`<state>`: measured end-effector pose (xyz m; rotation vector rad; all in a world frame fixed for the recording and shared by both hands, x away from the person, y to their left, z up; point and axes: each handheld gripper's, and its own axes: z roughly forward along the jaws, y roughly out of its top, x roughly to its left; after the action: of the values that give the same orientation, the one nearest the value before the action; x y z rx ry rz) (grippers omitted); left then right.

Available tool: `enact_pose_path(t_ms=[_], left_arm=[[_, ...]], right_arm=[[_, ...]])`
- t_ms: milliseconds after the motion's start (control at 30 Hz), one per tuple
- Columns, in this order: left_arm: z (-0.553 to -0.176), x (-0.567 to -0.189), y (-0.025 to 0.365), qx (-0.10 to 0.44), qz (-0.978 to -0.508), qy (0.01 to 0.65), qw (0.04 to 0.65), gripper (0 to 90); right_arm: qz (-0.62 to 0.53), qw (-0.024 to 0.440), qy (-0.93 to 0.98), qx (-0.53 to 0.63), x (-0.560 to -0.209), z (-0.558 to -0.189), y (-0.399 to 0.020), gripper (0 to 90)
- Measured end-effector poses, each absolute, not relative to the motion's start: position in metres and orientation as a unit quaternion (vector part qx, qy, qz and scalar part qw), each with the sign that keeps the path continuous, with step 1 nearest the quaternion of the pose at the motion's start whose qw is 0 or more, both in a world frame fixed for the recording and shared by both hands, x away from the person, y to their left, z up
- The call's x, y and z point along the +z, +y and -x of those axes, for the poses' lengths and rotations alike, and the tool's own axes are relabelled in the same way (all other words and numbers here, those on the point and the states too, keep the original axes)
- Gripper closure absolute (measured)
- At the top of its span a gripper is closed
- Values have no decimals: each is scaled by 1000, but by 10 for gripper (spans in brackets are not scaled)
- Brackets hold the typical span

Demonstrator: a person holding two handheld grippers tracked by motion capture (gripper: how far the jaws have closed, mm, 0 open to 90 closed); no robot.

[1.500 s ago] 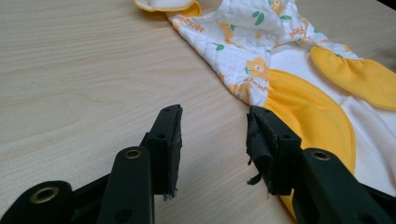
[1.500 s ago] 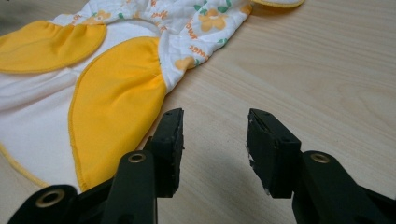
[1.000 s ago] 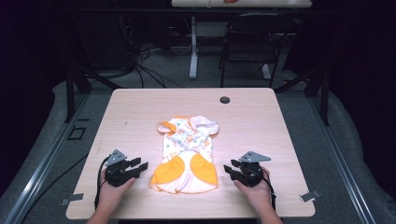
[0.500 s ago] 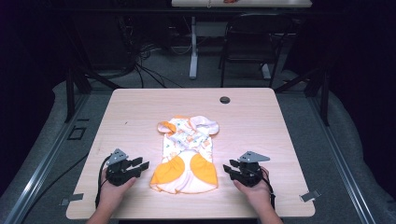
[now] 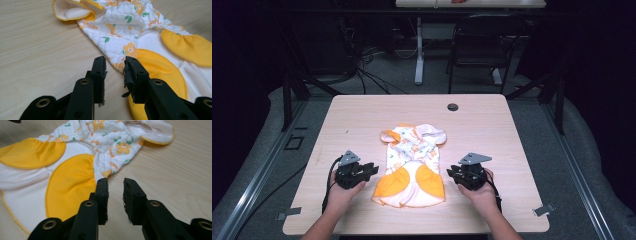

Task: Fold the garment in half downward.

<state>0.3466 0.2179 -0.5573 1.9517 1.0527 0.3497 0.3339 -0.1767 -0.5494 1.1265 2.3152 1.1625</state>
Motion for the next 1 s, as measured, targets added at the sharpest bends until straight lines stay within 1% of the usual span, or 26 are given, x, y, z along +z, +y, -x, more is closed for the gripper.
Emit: enact_pose_path(t_ms=[33,100,133,267,467,667,1000], left_arm=[[-352,-556,212,136,-790,413,432,749],[-356,-556,205,140,-797,408,423,783],[-359,-556,201,141,-802,402,419,815],[-369,-559,190,129,-809,398,413,891],[-379,-564,176,116,-819,391,404,899],[-387,-578,169,110,-829,397,379,900],[-388,-580,169,107,-833,391,376,900]], right_arm=[[-393,156,810,406,-549,-337,-174,781],[-387,152,815,404,-549,-342,-167,819],[-384,154,819,397,-548,-344,-165,833],[-375,151,831,382,-550,-354,-152,885],[-359,146,853,350,-557,-368,-133,899],[-358,147,858,337,-562,-377,-121,900],[-354,140,869,316,-571,-381,-118,900]])
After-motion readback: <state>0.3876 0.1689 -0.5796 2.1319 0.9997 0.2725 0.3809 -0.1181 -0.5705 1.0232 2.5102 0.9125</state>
